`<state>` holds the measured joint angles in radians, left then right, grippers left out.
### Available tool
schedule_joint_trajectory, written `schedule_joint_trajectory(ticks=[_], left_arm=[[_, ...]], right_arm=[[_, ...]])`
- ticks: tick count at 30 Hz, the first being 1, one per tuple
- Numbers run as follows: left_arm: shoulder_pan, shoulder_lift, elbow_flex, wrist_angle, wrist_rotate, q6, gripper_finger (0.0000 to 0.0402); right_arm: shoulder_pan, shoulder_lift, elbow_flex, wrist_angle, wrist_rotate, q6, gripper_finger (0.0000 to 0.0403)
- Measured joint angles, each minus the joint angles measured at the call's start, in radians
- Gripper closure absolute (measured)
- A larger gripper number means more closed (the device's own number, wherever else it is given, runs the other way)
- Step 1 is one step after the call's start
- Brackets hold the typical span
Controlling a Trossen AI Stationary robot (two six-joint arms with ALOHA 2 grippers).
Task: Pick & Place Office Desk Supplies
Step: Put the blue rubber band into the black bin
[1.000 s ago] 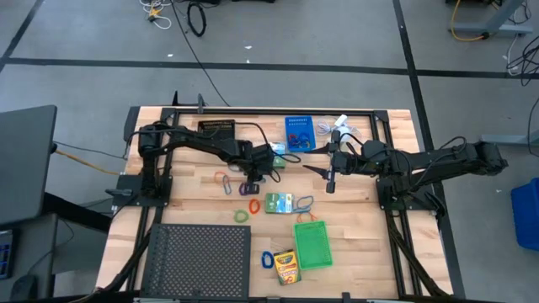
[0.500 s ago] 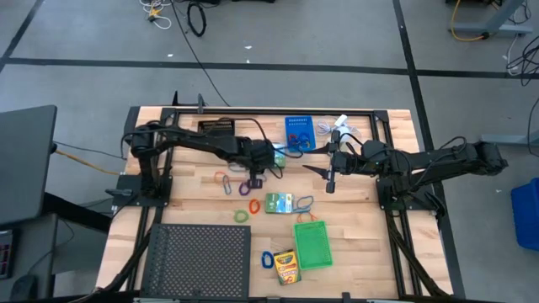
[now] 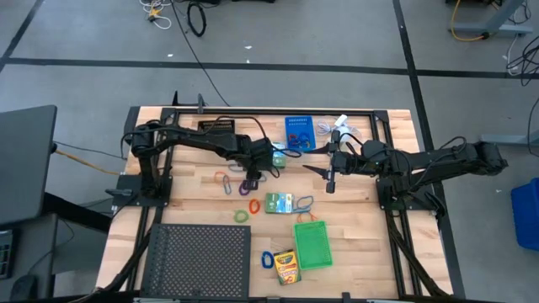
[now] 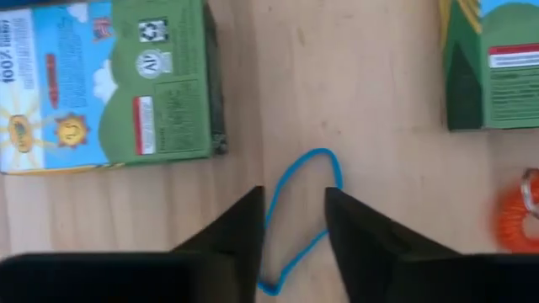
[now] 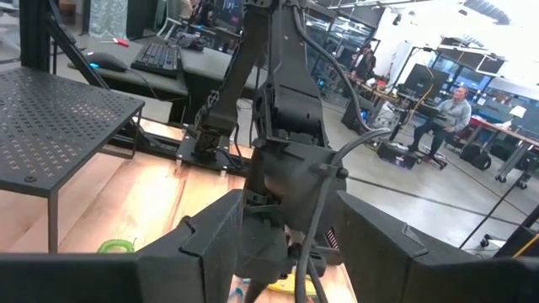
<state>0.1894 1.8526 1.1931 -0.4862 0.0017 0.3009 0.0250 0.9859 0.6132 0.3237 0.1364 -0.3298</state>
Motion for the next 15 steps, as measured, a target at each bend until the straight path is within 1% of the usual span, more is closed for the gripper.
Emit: schedule_joint_trajectory(ticks=[4,7,11,15], left_arm=[[0.023,0.015,0.001,0.020,0.013,-0.002,0.0204],[0.043,0.039,0.001,0.022,0.042,-0.009,0.0181],[0.055,0.069,0.001,0.024,0.051,-0.014,0.0174],[0.054,0.084,0.001,0.027,0.052,-0.014,0.0184]], right_arm=[[0.000,0.000,0.000,0.000,0.000,0.000,0.0211],[0.000,0.000,0.000,0.000,0.000,0.000,0.0211],[0.000,0.000,0.000,-0.005,0.000,0.000,0.0211],[0.000,0.000,0.000,-0.005,0.000,0.000,0.0211]])
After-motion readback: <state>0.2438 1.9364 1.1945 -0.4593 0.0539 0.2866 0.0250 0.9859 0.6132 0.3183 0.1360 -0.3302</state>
